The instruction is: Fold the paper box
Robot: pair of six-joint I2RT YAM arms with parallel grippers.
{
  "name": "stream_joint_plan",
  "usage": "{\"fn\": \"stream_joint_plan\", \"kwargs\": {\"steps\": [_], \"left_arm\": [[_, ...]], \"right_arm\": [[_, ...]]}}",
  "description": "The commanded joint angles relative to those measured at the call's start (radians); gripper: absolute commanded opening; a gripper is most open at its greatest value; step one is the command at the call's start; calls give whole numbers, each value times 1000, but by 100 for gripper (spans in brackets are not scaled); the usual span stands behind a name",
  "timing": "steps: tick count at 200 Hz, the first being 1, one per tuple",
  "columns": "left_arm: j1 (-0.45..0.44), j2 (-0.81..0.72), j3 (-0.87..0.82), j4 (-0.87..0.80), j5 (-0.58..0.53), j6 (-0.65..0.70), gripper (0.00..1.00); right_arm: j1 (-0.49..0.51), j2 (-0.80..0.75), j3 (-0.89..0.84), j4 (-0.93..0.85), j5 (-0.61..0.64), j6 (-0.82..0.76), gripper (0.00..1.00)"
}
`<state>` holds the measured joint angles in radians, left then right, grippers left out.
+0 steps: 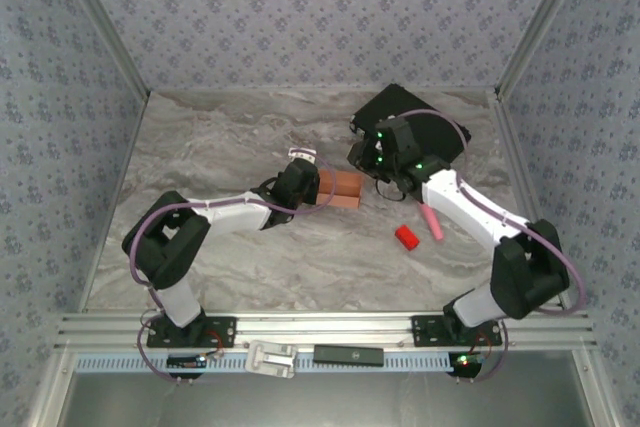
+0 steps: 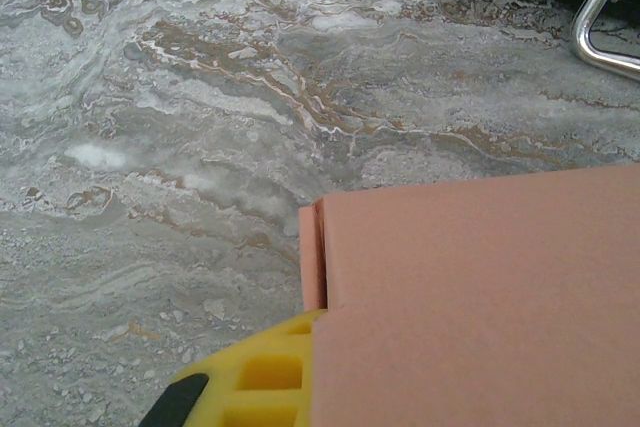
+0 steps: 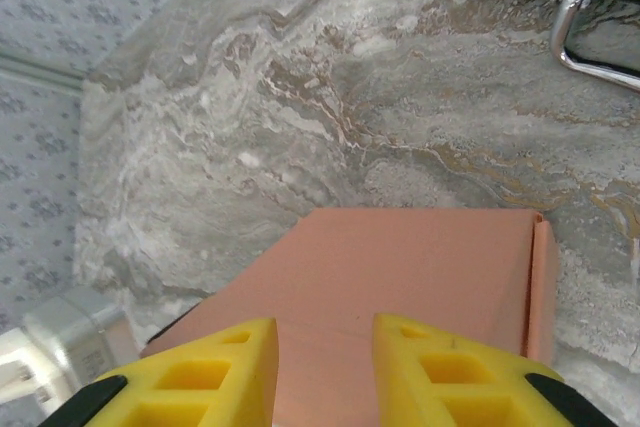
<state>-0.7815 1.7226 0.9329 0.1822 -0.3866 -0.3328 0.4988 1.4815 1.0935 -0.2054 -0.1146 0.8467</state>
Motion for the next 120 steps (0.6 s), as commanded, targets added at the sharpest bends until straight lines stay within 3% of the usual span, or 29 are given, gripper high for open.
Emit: {"fn": "stream_joint_plan", "kwargs": {"steps": [1, 94, 120], "left_arm": [[-13, 3, -32, -83, 40, -5, 12], [-27, -132, -147, -138, 70, -111, 49], [-27, -175, -125, -195, 88, -112, 51]], "right_arm": [[2, 48, 32, -17, -51, -50, 30], [46, 120, -44, 65, -60, -61, 29], [46, 169, -13, 39, -75, -74, 28]]}}
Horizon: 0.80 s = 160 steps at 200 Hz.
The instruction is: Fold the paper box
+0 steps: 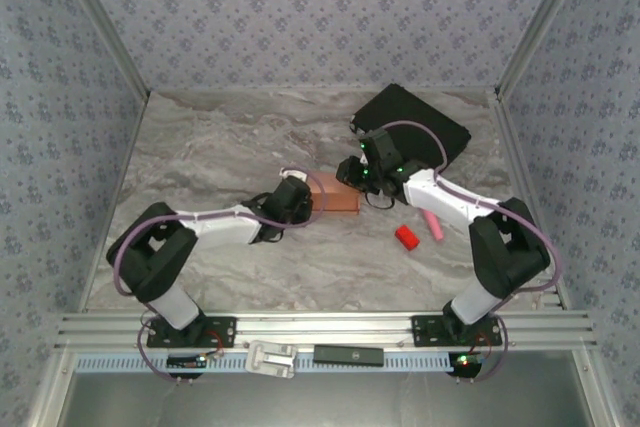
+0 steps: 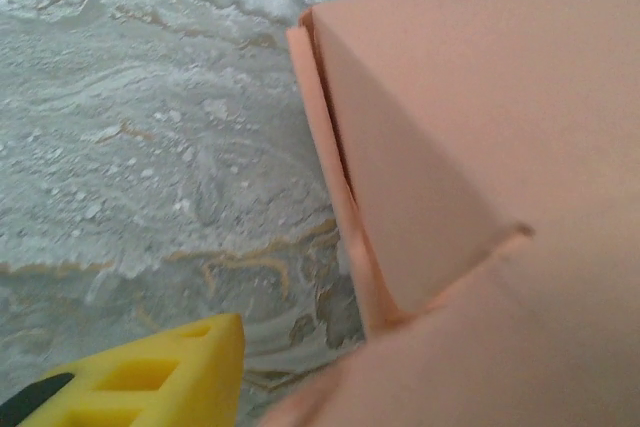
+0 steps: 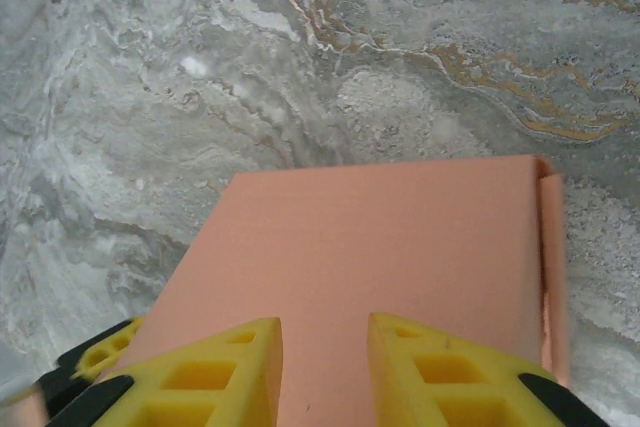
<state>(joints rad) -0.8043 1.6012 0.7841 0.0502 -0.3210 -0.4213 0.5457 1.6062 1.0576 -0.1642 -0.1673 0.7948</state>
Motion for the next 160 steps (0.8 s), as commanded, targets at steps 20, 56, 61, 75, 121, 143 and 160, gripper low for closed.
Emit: {"fn": "stream_joint_plan", "kwargs": {"steps": [20, 56, 61, 75, 121, 143, 160], "left_arm": [[-5, -85, 39, -99, 41, -34, 52], [-4, -216, 4, -134, 144, -119, 52], [-5, -236, 4, -158, 163, -151, 52], [-13, -286, 12, -265, 174, -251, 51], [6, -565, 7, -432, 134, -387, 46], [144, -495, 117, -453, 299, -331, 45], [224, -364, 202, -449, 398, -272, 45]], "right_arm": [[-1, 63, 10, 17, -33, -23, 28], [1, 75, -4, 31, -35, -28, 28], [1, 71, -9, 32, -33, -27, 28], [-1, 67, -11, 29, -28, -32, 28], [3, 61, -22, 18, -19, -58, 28], [2, 66, -30, 25, -19, -66, 28], [3, 72, -37, 32, -20, -66, 28]]}}
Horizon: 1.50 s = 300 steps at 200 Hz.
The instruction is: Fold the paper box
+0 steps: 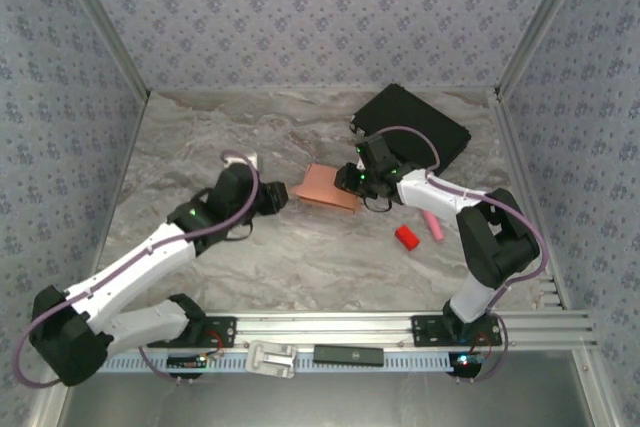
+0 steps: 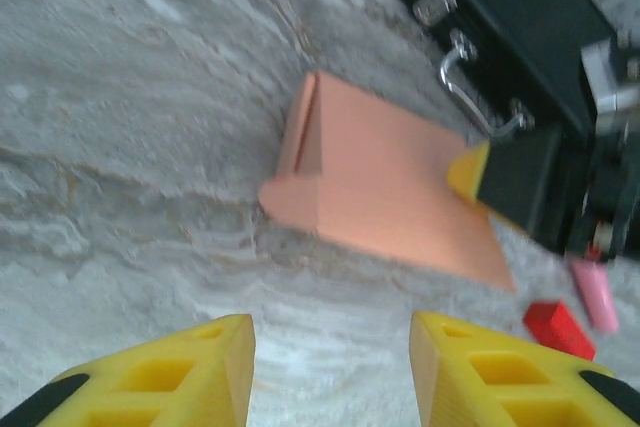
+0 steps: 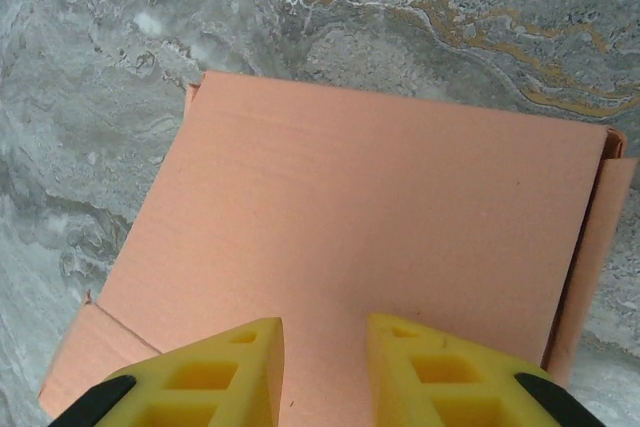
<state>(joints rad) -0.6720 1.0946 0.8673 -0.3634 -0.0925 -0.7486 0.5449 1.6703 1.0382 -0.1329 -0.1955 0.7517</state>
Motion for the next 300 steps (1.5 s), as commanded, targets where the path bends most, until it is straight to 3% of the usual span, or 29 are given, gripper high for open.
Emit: {"fn": "stream_joint_plan", "kwargs": {"steps": [1, 18, 63, 139, 176, 209, 228, 262, 300], "left_arm": [[96, 153, 125, -36, 173, 61, 45], [144, 312, 214, -27, 244, 128, 44], [137, 639, 346, 51, 339, 219, 29], [92, 771, 312, 78, 274, 217, 17], [81, 681, 314, 39, 189, 230, 18], [92, 541, 335, -21, 123, 249, 37], [136, 527, 367, -61, 178, 270, 39], [159, 664, 466, -158, 294, 345, 39], [158, 745, 444, -54, 367, 335, 40]], "right_arm": [[3, 8, -18, 1, 8, -23, 28], [6, 18, -21, 4, 8, -23, 28], [6, 44, -24, 5, 11, -33, 28], [-9, 96, -40, 29, -6, -34, 28], [-17, 77, -29, 12, -5, -46, 27], [-34, -67, -1, -61, 29, -113, 30], [-72, -143, 23, -140, 49, -176, 32], [-188, -176, -21, -193, -38, -222, 33], [-245, -87, -57, -155, -196, -252, 34]]}}
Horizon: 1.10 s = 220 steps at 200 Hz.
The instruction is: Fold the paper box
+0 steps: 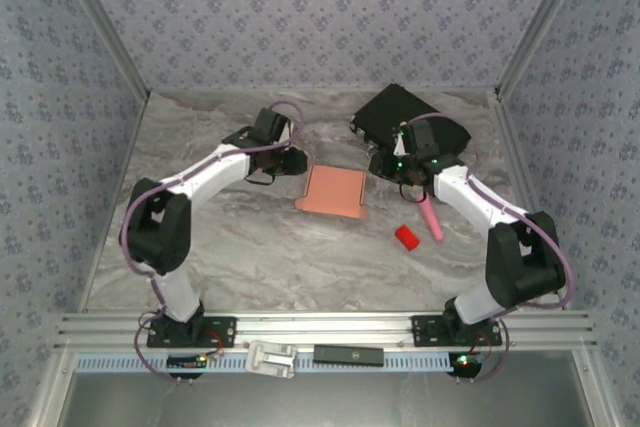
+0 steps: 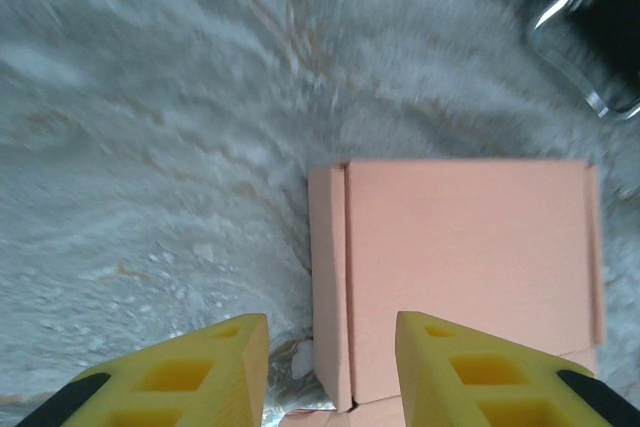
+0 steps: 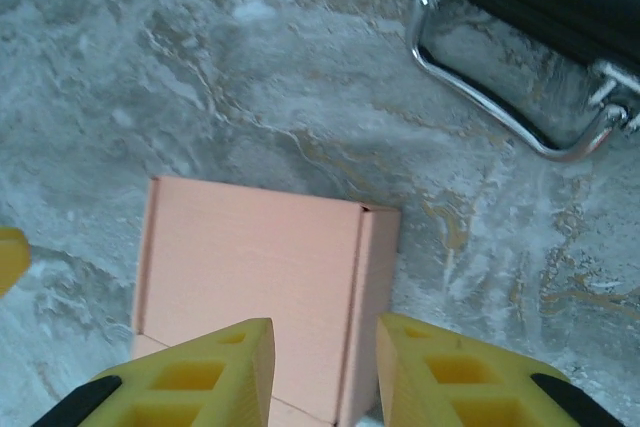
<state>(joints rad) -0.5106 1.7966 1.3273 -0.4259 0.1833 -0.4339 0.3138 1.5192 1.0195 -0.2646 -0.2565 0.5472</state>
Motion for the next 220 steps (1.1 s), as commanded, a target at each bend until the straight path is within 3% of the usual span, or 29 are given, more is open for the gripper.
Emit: {"fn": "stream_joint_plan", "kwargs": {"steps": [1, 128, 169, 220], "left_arm": [[-3, 45, -16, 10, 93, 22, 40], [-18, 132, -34, 72, 93, 32, 37], [-21, 140, -36, 65, 79, 32, 32], [-18, 135, -60, 67, 62, 38, 27]], "right_arm": [[-15, 66, -39, -23, -137, -47, 34], [-15, 186, -32, 3, -164, -79, 37], [-15, 194, -30, 16, -181, -78, 38], [-21, 190, -42, 46, -238, -88, 48]]}}
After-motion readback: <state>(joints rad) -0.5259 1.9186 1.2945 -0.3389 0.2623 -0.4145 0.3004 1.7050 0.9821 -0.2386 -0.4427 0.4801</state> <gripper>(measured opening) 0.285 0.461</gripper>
